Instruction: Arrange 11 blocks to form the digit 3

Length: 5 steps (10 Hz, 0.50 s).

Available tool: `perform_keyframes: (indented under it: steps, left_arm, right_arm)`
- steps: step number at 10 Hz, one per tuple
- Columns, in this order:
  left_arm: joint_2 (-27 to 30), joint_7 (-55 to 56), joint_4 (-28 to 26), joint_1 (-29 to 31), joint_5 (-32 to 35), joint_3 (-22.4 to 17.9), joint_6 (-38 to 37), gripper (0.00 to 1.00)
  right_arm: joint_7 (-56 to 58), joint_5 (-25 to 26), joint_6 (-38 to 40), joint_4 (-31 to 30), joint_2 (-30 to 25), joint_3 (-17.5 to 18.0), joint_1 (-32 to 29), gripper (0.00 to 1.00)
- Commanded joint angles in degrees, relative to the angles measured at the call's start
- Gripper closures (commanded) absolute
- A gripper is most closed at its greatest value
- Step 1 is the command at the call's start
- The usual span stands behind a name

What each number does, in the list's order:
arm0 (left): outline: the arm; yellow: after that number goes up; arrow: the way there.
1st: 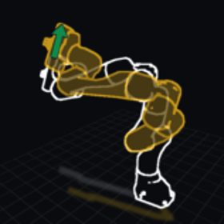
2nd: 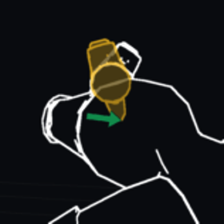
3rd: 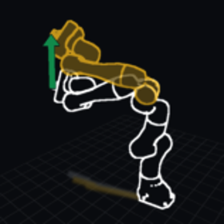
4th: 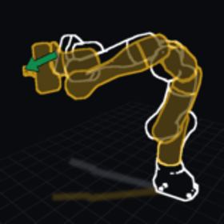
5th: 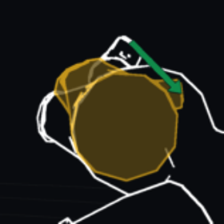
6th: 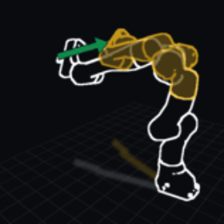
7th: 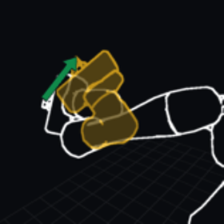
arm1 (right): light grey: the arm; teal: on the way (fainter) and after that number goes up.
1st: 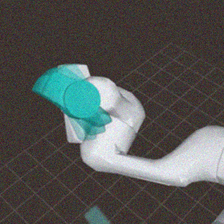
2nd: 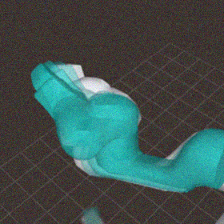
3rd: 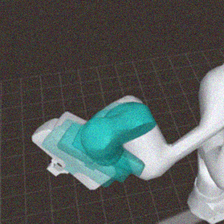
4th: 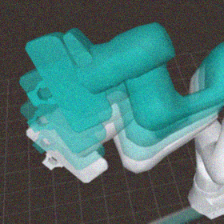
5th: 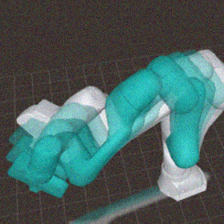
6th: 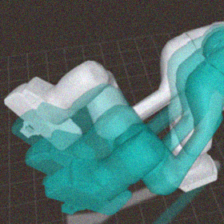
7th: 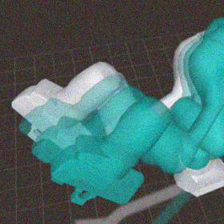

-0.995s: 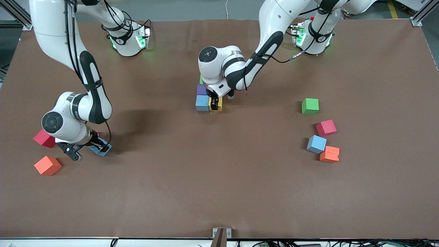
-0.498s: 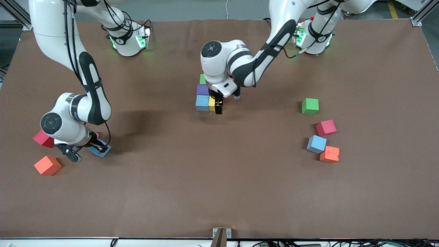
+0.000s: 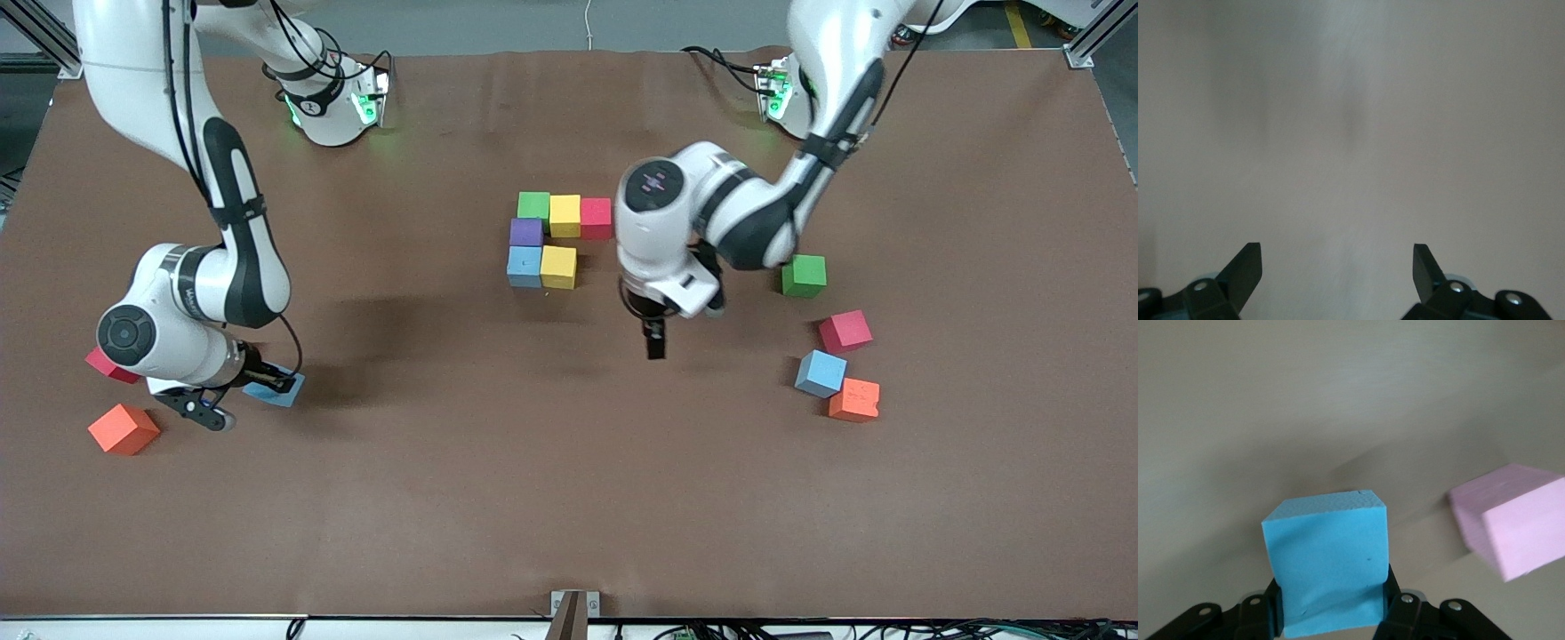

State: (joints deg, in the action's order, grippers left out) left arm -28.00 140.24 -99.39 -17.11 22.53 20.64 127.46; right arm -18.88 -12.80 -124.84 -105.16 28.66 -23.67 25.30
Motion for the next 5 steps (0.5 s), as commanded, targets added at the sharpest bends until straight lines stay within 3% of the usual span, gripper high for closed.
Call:
perform_keyframes:
  steps: [1,4,5]
  left_arm:
    - [0.8,-7.8,-1.7,9.8,0.8,4.1,0.0,0.00]
    - [-0.3,-18.9,-1.9,18.3,0.9,4.1,0.0,0.00]
    - [-0.8,-23.0,-2.3,21.3,0.9,4.1,0.0,0.00]
  right_arm:
    - [0.2,-1.2,0.7,-1.5,-2.6,-0.2,10.0,0.90]
    - [-6.1,-2.7,-0.5,-1.2,-2.3,-0.2,21.7,0.91]
    - [-6.7,-6.9,-2.0,-1.2,-2.2,-0.2,24.6,0.91]
